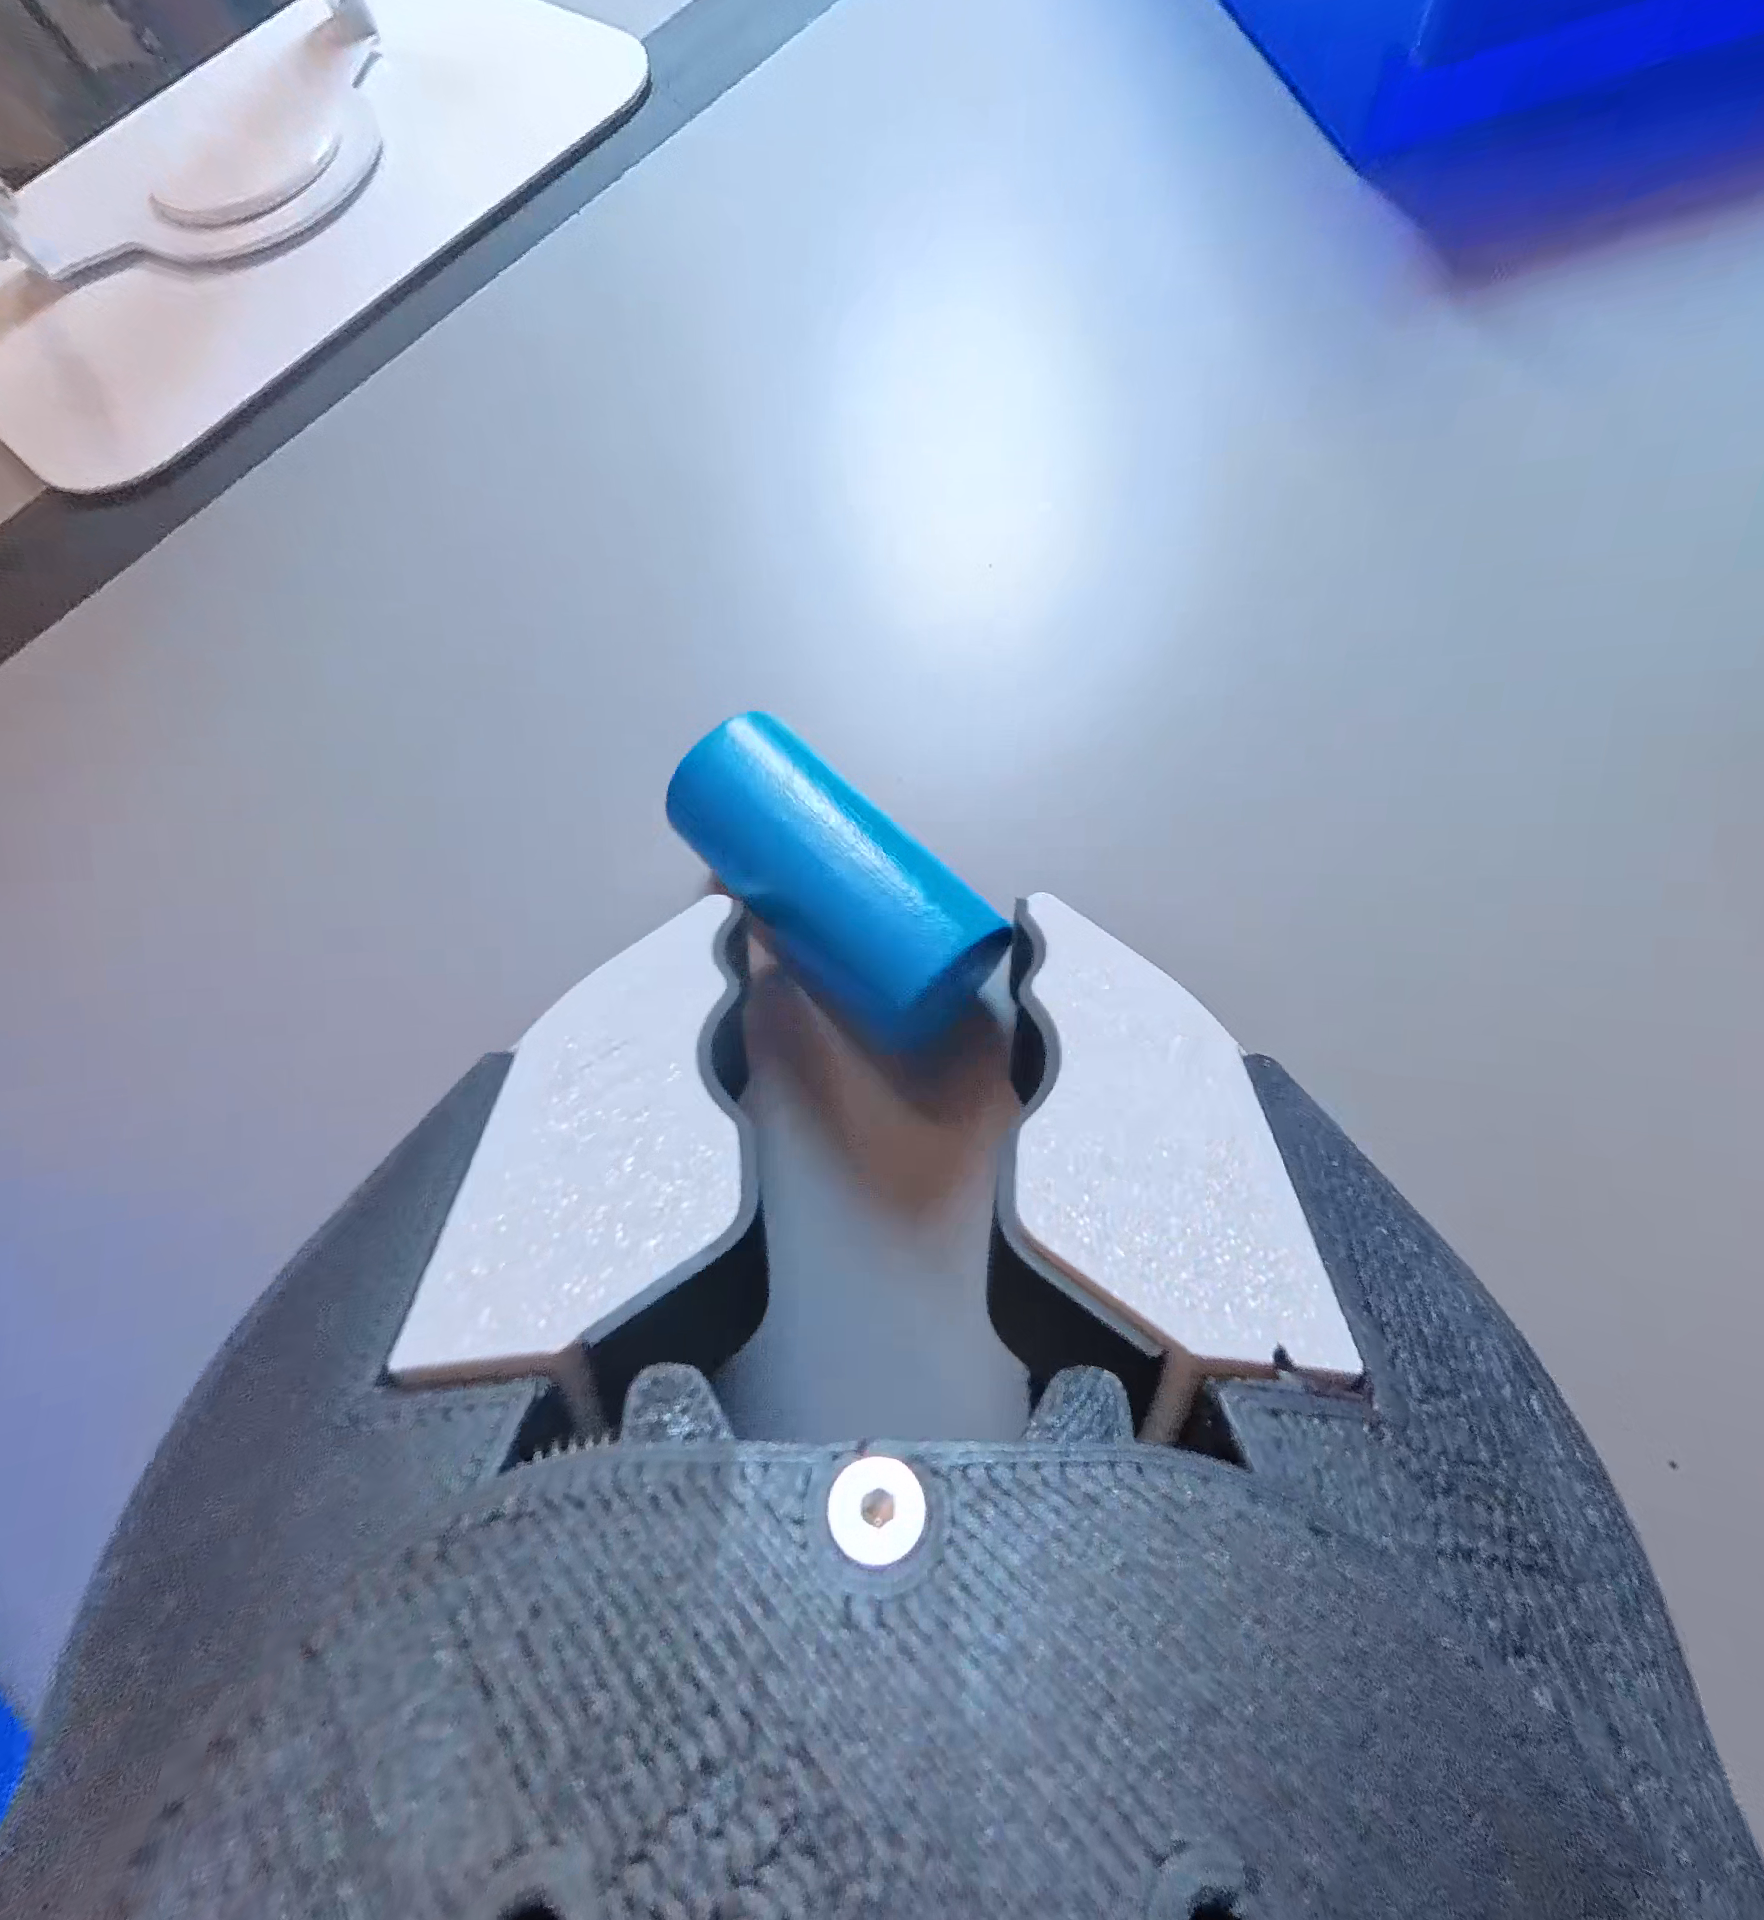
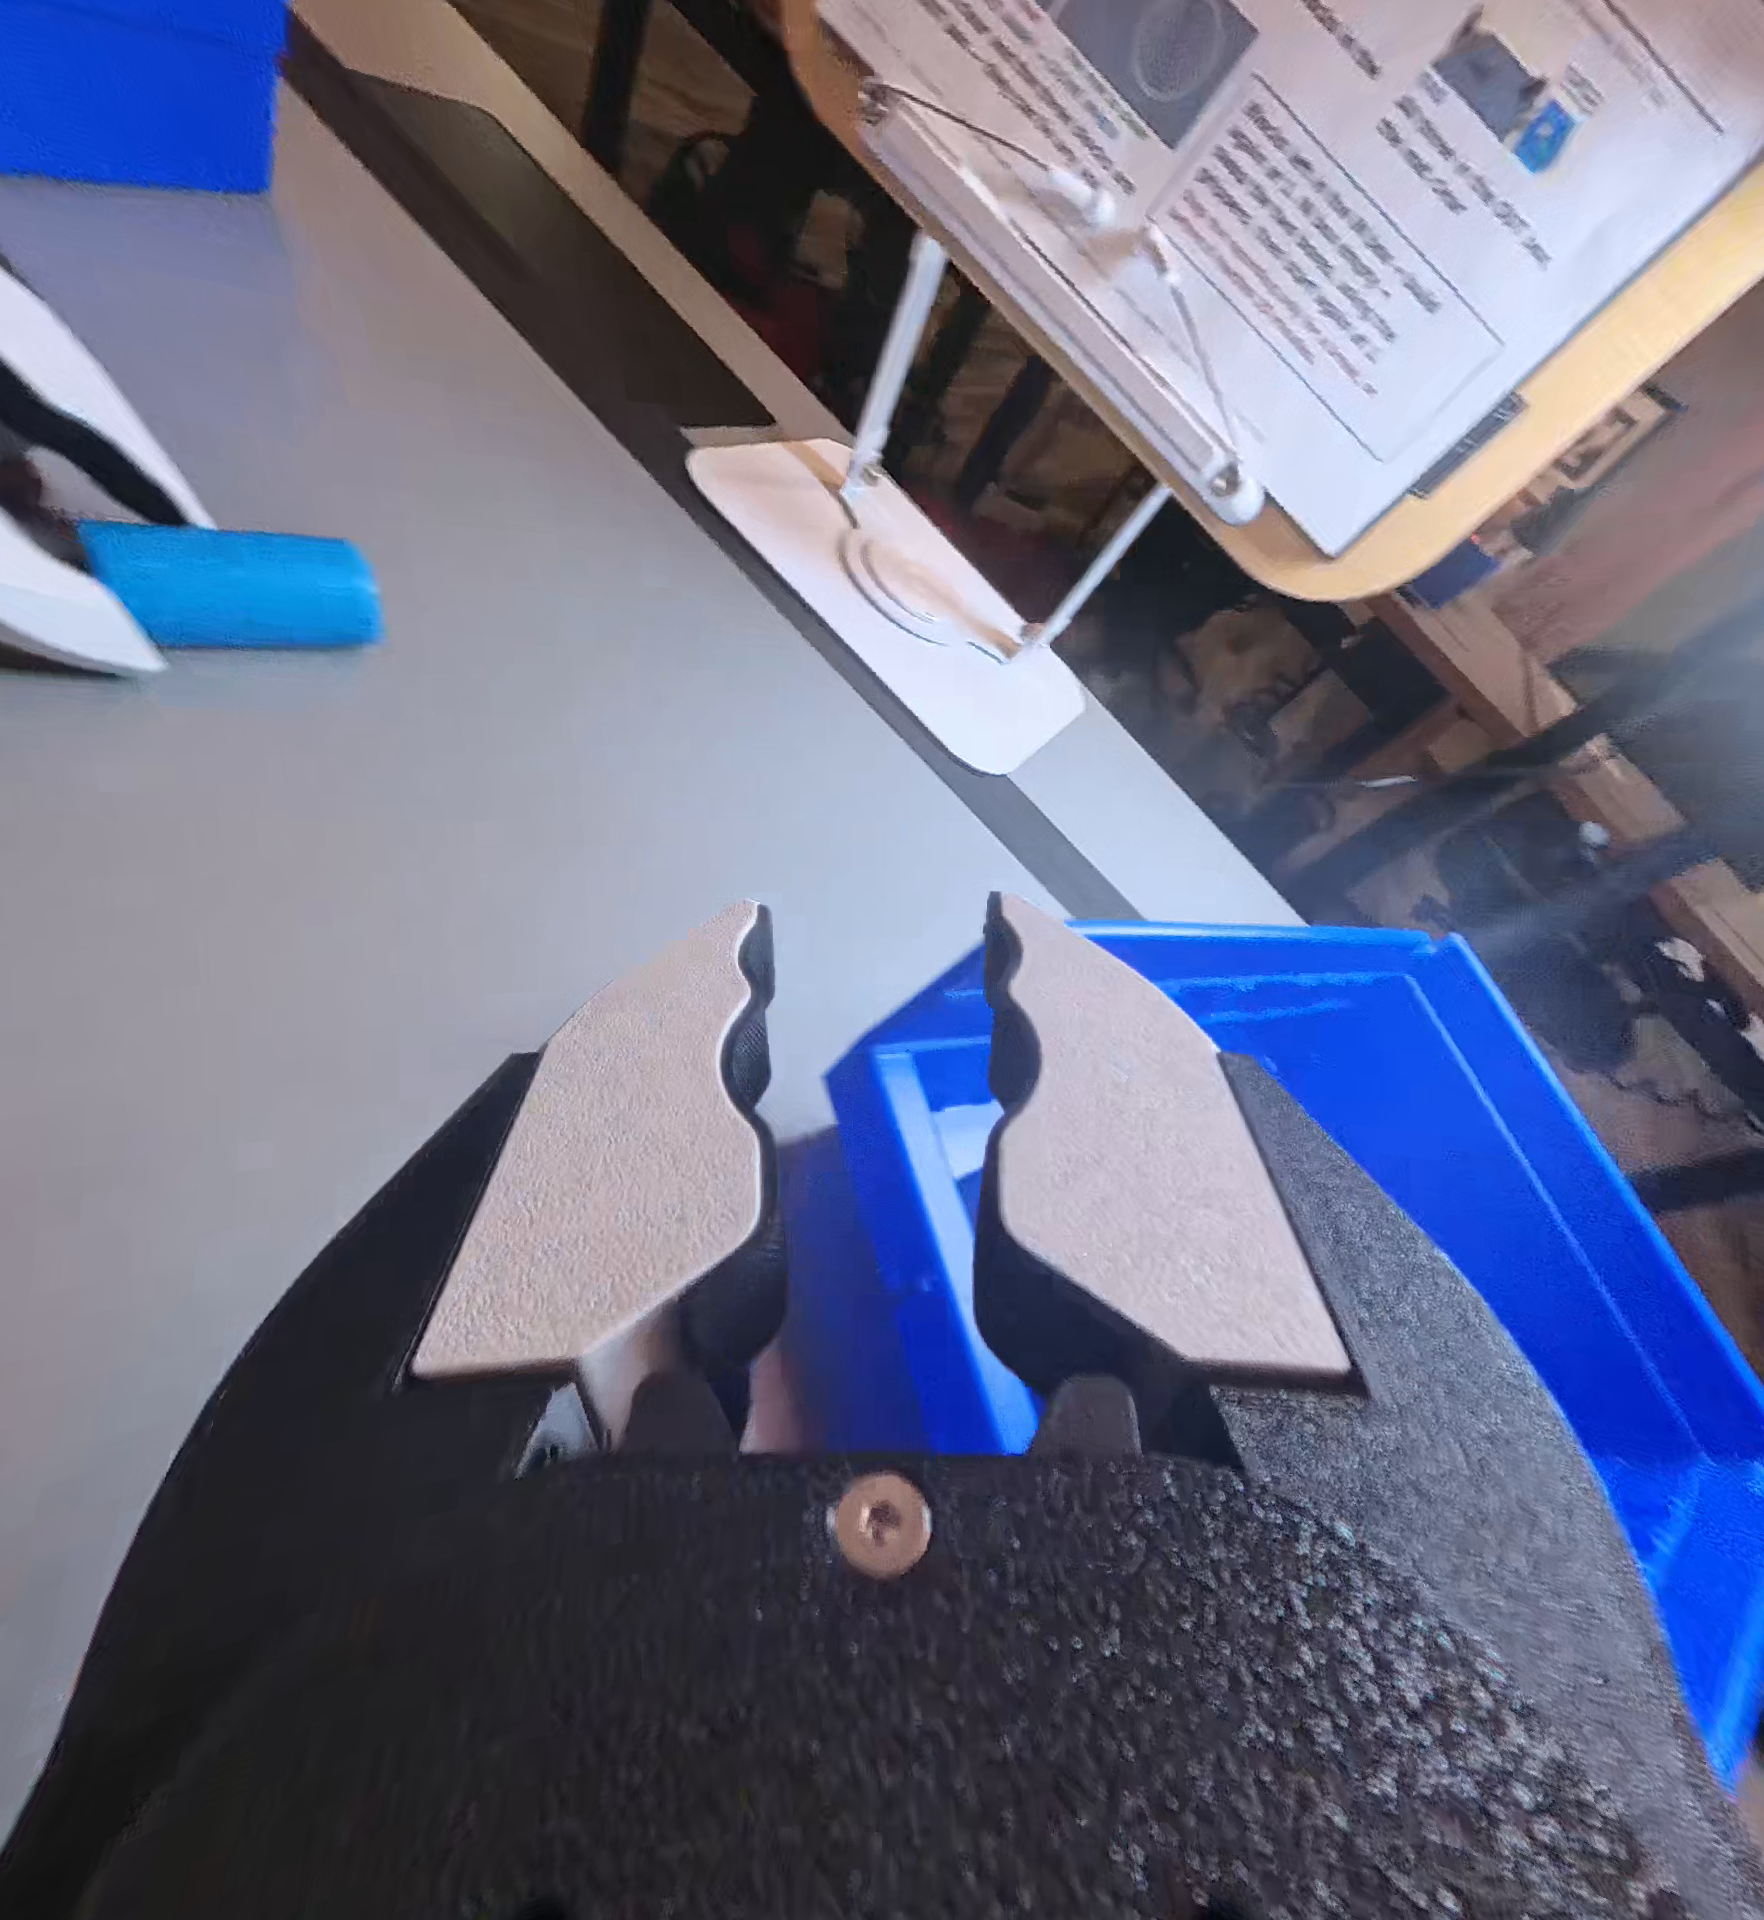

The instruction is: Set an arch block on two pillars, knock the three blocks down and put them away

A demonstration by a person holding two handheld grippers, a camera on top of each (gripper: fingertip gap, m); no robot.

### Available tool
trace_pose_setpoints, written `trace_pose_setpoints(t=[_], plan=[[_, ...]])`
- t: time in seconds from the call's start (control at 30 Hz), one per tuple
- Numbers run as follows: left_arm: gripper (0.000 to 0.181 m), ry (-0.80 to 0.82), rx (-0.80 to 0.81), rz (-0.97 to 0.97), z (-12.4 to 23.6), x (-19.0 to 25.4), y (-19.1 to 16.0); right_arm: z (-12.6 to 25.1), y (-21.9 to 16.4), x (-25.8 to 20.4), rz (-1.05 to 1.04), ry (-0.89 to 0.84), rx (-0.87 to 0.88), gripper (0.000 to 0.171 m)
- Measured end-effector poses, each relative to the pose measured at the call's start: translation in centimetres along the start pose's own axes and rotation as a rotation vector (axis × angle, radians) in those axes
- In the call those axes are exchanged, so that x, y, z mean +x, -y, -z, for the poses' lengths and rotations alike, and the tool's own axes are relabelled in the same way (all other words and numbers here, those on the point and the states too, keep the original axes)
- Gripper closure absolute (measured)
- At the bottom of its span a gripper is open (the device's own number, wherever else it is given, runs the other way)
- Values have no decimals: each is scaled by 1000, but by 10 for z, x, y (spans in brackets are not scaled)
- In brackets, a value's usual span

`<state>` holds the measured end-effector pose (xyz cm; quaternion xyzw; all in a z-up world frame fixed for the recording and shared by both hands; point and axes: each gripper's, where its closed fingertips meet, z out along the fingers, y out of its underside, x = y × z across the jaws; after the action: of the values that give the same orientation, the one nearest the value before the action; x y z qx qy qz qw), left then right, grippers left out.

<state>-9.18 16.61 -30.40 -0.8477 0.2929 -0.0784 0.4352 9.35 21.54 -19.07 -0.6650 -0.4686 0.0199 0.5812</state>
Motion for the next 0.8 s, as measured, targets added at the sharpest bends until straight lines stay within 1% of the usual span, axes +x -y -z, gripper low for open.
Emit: trace_pose_setpoints(t=[0.03,0.07,0.13,0.17,0.23,0.3,0.37,0.47,0.5,0.53,0.57,0.6,0.67,0.7,0.77,0.8], plan=[[142,4,-3,-21,0,-2,0,-2,3,-13,-4,50,15,132],[146,5,0,-51,1,-3,0,-3,6,-28,-17,115,27,132],[146,-8,27,-121,4,0,0,-3,13,-60,-69,266,68,132],[146,-20,46,-167,7,5,1,-2,17,-74,-95,337,94,129],[146,-87,140,-297,15,27,9,1,22,-101,-113,471,130,120],[147,-167,259,-434,32,60,22,6,23,-124,-92,579,154,111],[148,-261,397,-529,55,97,35,15,24,-145,-90,702,175,109],[148,-286,507,-604,79,124,48,40,26,-178,-83,937,200,111],[149,-300,528,-608,85,129,50,44,27,-183,-67,962,209,119],[149,-322,542,-598,89,133,50,46,28,-185,-50,955,223,136],[149,-338,551,-589,92,136,51,46,30,-184,-34,931,239,160],[150,-331,567,-582,94,135,52,47,33,-182,-22,915,255,171],[150,-289,590,-572,95,129,56,51,37,-179,-43,929,273,171],[150,-297,593,-553,95,127,57,51,40,-176,-63,922,281,170],[150,-334,598,-503,98,127,59,49,43,-174,-63,897,298,143],[150,-343,603,-491,99,127,60,48,43,-175,-48,886,303,132]])
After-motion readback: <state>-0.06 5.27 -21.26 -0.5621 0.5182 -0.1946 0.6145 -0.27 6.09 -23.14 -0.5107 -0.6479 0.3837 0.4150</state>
